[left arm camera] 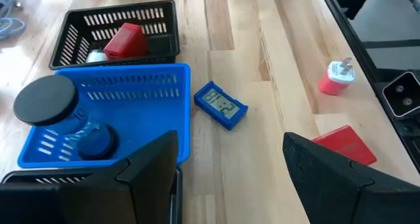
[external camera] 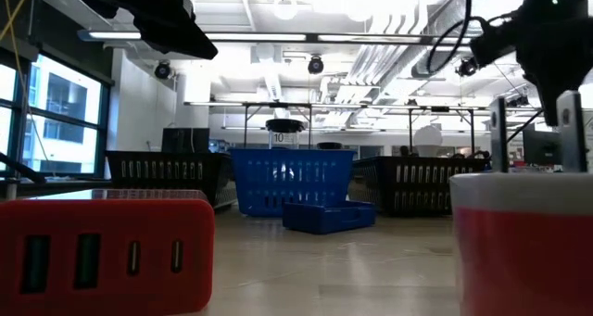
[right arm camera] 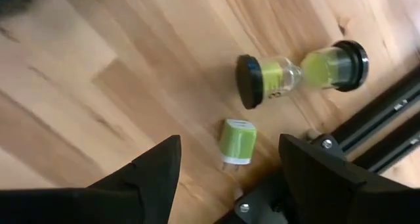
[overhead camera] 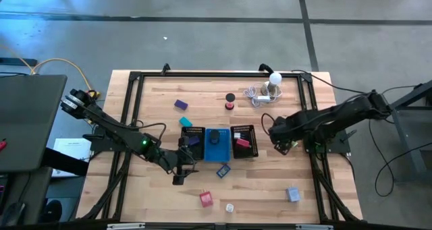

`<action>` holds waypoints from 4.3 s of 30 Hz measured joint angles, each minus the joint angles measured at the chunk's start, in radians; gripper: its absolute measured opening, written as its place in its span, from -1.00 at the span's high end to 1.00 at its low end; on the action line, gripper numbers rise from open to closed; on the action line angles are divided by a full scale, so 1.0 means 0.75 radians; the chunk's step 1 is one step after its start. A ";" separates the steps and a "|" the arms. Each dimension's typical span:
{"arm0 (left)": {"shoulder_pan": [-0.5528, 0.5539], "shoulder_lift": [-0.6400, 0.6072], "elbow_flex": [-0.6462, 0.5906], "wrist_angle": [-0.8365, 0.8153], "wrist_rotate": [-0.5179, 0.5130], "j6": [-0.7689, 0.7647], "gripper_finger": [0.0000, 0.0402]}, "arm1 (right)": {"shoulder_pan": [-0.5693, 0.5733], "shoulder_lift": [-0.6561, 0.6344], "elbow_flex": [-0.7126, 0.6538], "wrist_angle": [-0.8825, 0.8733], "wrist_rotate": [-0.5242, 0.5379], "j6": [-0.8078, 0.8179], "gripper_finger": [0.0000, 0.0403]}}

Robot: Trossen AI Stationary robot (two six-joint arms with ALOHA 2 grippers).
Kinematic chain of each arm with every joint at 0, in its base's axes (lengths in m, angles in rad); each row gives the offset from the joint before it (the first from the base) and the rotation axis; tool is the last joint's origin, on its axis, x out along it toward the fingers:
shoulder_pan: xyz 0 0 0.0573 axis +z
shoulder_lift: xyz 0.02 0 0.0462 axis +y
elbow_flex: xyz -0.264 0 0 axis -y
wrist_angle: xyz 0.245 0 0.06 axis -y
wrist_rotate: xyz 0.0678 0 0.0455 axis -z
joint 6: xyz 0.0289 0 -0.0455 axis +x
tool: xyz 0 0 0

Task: Pick & Place Office items
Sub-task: Put the green hourglass into the blue bin

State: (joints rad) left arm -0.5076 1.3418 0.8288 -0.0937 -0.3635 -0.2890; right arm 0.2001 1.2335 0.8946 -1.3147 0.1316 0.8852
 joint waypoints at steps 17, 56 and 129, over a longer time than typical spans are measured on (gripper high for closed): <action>0.001 0.000 0.000 0.000 0.002 0.004 -0.34 | -0.318 0.001 -0.061 0.022 0.087 0.451 -0.22; 0.000 0.065 0.000 -0.019 0.287 0.108 -0.34 | -0.504 0.001 -0.345 0.337 0.051 0.738 -0.22; 0.000 0.064 -0.001 0.576 0.065 0.973 -0.34 | 0.175 -0.019 0.252 1.034 0.356 -0.361 0.29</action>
State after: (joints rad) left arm -0.5076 1.3895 0.8280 0.3386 -0.3147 0.4410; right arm 0.3312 1.2194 1.0832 -0.5392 0.3989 0.6144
